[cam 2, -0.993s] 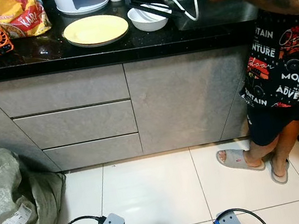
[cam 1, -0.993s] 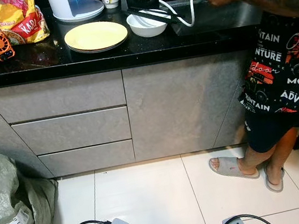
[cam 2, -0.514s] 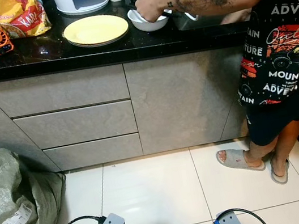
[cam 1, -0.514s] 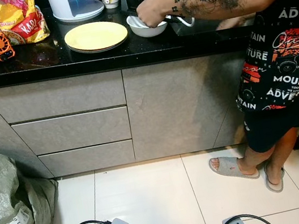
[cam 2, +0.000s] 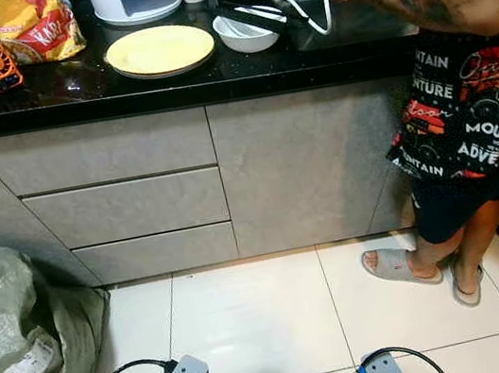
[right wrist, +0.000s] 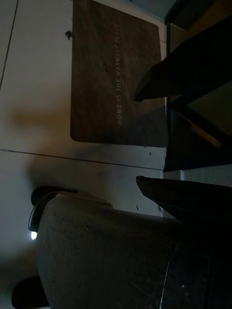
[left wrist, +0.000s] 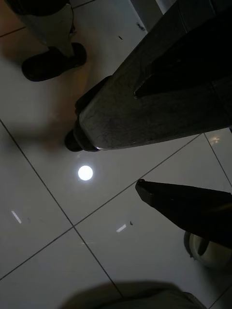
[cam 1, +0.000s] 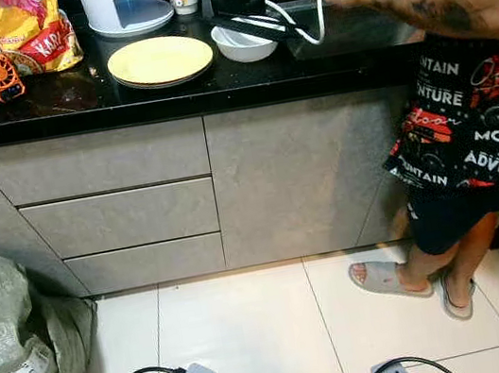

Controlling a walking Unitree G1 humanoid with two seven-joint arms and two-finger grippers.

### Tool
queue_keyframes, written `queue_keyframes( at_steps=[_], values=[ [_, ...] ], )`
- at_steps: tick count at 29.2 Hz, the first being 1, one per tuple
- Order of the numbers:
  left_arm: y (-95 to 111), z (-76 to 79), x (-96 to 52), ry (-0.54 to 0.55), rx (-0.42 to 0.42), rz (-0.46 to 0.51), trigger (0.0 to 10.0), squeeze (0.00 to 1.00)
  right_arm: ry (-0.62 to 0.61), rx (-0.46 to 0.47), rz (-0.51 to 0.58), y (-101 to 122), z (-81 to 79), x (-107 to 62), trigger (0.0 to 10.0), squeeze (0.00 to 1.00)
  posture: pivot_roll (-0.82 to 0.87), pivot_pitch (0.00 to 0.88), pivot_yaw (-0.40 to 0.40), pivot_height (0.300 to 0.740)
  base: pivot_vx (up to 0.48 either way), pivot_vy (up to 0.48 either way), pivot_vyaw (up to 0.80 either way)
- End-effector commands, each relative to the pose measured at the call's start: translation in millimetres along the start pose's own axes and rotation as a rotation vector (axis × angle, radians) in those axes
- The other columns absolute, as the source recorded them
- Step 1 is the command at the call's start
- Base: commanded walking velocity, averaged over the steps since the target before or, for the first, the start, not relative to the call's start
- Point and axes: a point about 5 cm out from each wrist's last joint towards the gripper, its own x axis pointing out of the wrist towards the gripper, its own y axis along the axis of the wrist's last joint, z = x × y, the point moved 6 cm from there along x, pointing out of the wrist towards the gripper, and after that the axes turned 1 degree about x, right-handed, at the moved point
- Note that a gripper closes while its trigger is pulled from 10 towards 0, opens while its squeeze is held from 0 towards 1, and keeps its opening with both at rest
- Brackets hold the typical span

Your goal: Kitchen organization

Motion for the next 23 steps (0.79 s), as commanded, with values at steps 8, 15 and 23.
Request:
queue_keyframes(
  at_steps=[8,15,23],
  values=[
    [-18.3,0.8,-1.6,-0.012,0.001,-0.055,10.0,0.00,0.010,-0.005,-0.023,-6.6,-2.5,-0.2,10.0,0.00,0.01,0.079,0.003,0.740,0.000,0.000,0.00],
    [-18.9,0.8,-1.7,-0.013,0.004,-0.057,10.0,0.00,0.011,-0.006,-0.023,-6.8,-3.0,-0.2,10.0,0.00,0.01,0.078,0.005,0.740,0.000,0.000,0.00],
    [-19.3,0.8,-1.8,-0.014,0.007,-0.059,10.0,0.00,0.013,-0.011,-0.023,-6.8,-3.3,-0.2,10.0,0.00,0.01,0.073,0.002,0.740,0.000,0.000,0.00]
  ],
)
